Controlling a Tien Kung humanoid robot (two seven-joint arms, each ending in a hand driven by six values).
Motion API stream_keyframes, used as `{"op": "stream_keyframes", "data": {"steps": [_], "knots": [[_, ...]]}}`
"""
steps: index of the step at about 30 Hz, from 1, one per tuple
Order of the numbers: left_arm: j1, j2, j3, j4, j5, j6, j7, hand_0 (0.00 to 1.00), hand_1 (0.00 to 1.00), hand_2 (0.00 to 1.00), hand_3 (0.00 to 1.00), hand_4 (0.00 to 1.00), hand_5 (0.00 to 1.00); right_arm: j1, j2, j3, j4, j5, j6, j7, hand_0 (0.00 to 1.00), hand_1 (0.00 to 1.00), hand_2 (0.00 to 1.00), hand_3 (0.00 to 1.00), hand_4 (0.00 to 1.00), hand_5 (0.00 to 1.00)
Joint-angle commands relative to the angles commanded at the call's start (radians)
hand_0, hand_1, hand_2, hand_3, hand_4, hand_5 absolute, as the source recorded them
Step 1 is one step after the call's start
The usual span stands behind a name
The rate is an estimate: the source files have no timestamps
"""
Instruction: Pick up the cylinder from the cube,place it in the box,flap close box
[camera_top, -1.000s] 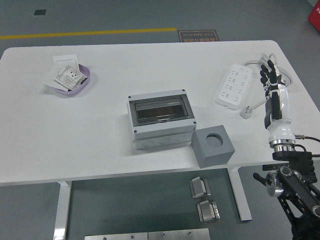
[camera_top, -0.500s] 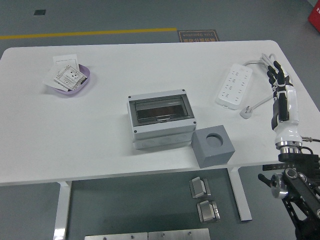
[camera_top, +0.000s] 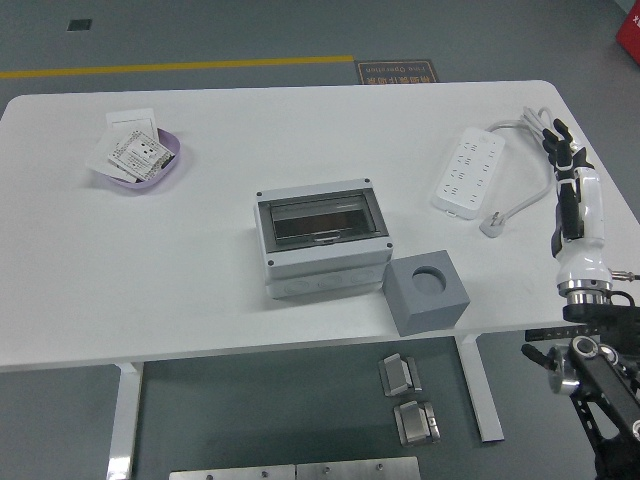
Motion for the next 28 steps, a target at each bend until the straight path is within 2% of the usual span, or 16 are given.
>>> {"op": "stream_keyframes", "data": {"steps": [5,6,9,17,24,25,28], "knots": [[-0.017,0.007,0.015,0.0,-0.026,-0.004,-0.004,0.643,0.648,0.576,0.619,0.664,0.333,-0.006,0.004,0.008,-0.007,0.0,0.001,-0.005,0.998,0.907,0.878,0.906,0.998,0.998],[-0.021,0.009,0.018,0.0,-0.033,-0.005,-0.006,0.643,0.661,0.63,0.619,0.664,0.333,-0.005,0.004,0.012,-0.008,0.0,0.0,-0.005,0.998,0.889,0.877,0.938,0.998,0.998],[-0.025,0.013,0.025,0.0,-0.043,-0.007,-0.012,0.643,0.661,0.63,0.619,0.664,0.333,-0.003,0.008,0.018,-0.008,-0.003,-0.001,-0.006,0.998,0.889,0.877,0.938,0.998,0.998],[-0.029,0.014,0.011,0.0,-0.032,-0.004,-0.014,0.645,0.667,0.649,0.624,0.664,0.334,-0.004,0.013,0.025,-0.008,-0.005,0.0,-0.01,0.998,0.877,0.865,0.925,0.998,0.998],[-0.032,0.005,0.001,0.0,-0.025,-0.003,-0.015,0.646,0.658,0.632,0.623,0.663,0.333,-0.01,0.009,0.031,-0.009,0.003,0.001,-0.007,0.998,0.863,0.853,0.911,0.998,0.998],[-0.032,0.004,0.001,0.0,-0.026,-0.003,-0.016,0.646,0.65,0.539,0.622,0.664,0.331,-0.012,0.009,0.032,-0.009,0.005,0.001,-0.006,0.998,0.841,0.845,0.903,0.998,0.998],[-0.031,0.002,0.004,0.0,-0.032,-0.003,-0.017,0.646,0.65,0.539,0.622,0.664,0.331,-0.013,0.01,0.035,-0.01,0.008,0.0,-0.004,0.998,0.841,0.845,0.903,0.998,0.998]]}}
